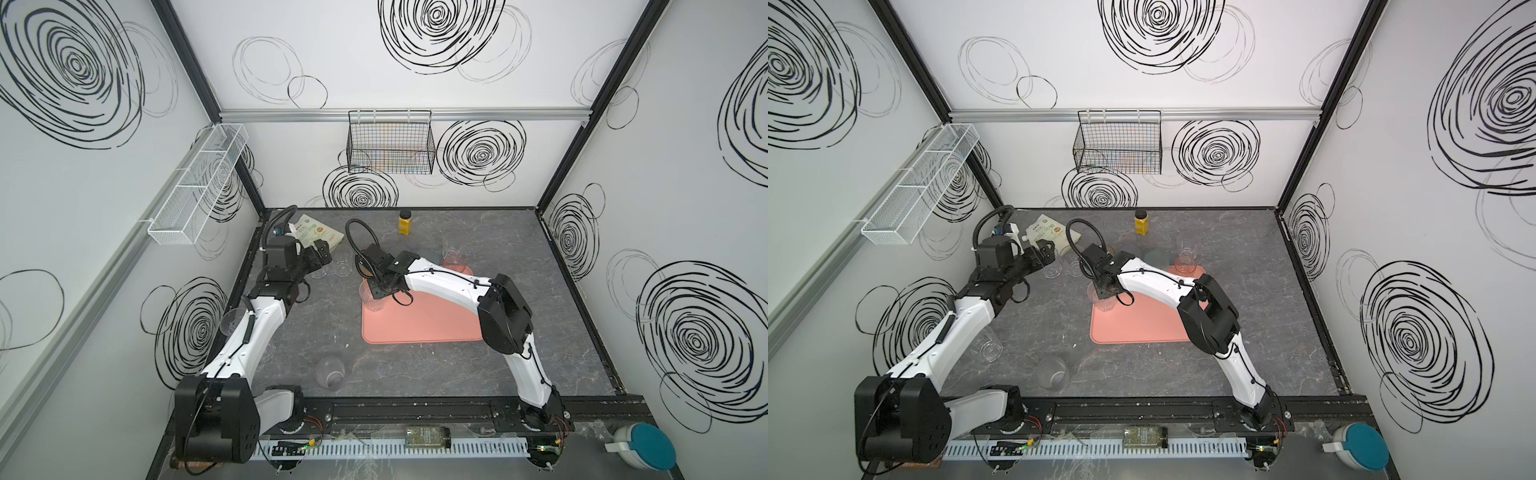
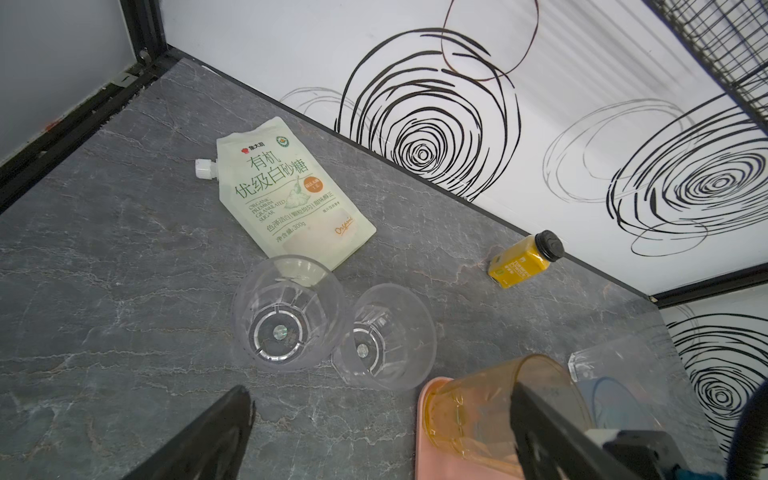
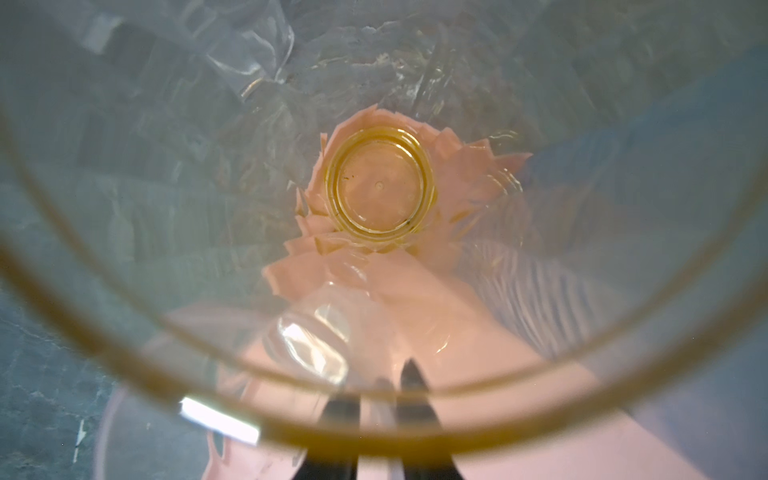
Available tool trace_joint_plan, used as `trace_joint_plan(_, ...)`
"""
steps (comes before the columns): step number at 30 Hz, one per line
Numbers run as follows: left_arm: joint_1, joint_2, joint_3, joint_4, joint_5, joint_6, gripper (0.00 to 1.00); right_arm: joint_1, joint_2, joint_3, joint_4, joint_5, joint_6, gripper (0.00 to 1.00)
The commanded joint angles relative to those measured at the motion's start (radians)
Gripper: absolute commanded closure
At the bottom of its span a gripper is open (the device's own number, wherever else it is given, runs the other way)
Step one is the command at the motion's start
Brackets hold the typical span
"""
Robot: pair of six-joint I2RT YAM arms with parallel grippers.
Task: Place the glasses into the tray
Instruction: 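Set the clear cup on the tray near the yellow cup and open the right gripper, then grasp a clear cup by the sugar pouch with left gripper while right rises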
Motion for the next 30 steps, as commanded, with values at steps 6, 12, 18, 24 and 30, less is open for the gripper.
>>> trace_joint_plan(6, -0.025, 0.002, 0.01, 0.015, -0.045, 0.027, 0.0, 0.005, -0.072, -0.002, -0.022, 0.001, 0.013, 0.69)
trace_joint_plan(12, -0.108, 0.027, 0.042, -0.025, -0.13, 0.081, 0.03, -0.026, -0.222, -0.148, 0.077, -0.019, 0.005, 0.62)
trace_joint_plan(18, -0.124, 0.135, 0.104, -0.051, -0.13, 0.108, 0.13, -0.066, -0.334, -0.271, 0.168, -0.053, -0.024, 0.58)
trace_joint_plan(24, -0.157, 0.247, 0.196, -0.133, -0.165, 0.132, 0.35, -0.104, -0.397, -0.341, 0.196, -0.075, -0.054, 0.57)
trace_joint_plan(30, -0.179, 0.289, 0.189, -0.133, -0.237, 0.117, 0.34, -0.129, -0.452, -0.423, 0.247, -0.098, -0.055, 0.56)
